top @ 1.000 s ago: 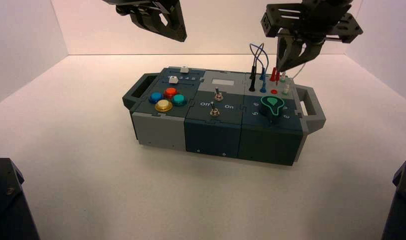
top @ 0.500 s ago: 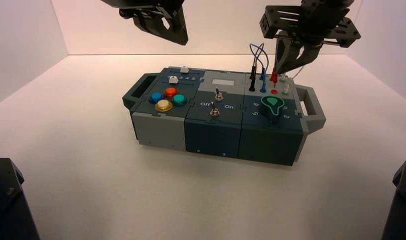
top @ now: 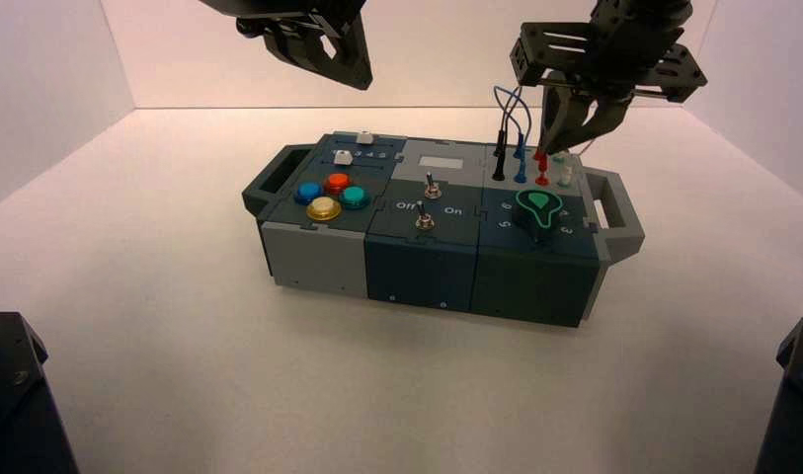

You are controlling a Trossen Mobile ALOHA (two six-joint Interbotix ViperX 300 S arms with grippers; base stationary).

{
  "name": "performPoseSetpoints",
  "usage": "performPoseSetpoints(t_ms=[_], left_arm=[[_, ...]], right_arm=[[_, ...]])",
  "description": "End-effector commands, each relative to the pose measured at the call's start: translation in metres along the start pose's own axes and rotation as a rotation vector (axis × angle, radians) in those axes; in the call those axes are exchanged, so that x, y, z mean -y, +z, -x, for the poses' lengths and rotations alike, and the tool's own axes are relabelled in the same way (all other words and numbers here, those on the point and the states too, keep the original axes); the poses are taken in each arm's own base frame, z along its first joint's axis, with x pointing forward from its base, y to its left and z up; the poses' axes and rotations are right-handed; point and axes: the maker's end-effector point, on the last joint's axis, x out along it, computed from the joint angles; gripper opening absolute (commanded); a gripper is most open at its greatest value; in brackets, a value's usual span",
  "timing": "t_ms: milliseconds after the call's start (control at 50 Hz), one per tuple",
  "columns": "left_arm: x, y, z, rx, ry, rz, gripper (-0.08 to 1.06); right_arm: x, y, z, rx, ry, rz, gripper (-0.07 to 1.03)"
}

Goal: Insert the red wire.

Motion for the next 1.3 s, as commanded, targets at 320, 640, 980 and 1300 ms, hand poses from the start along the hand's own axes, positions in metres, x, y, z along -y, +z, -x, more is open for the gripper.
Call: performPoseSetpoints(t_ms=[320, 640, 980, 1300], left_arm=[[0.001, 0.017, 0.003, 0.044, -0.003, -0.007, -0.03], [0.001, 0.017, 0.002, 0.043, -0.003, -0.007, -0.03], [0.001, 0.019, 0.003, 0.046, -0.003, -0.012, -0.03], [0.0, 0.024, 0.004, 0.057, 0.0, -0.016, -0.03]], right_arm=[[-0.001, 0.006, 0.002, 0.018, 0.007, -0.003, -0.02], [0.002, -0.001, -0.005, -0.01, -0.008, 0.007, -0.02], [0.01, -0.012, -0.01, -0.059, -0.05, 0.041, -0.02], [0.009, -0.005, -0.009, -0.053, -0.057, 0.062, -0.02]])
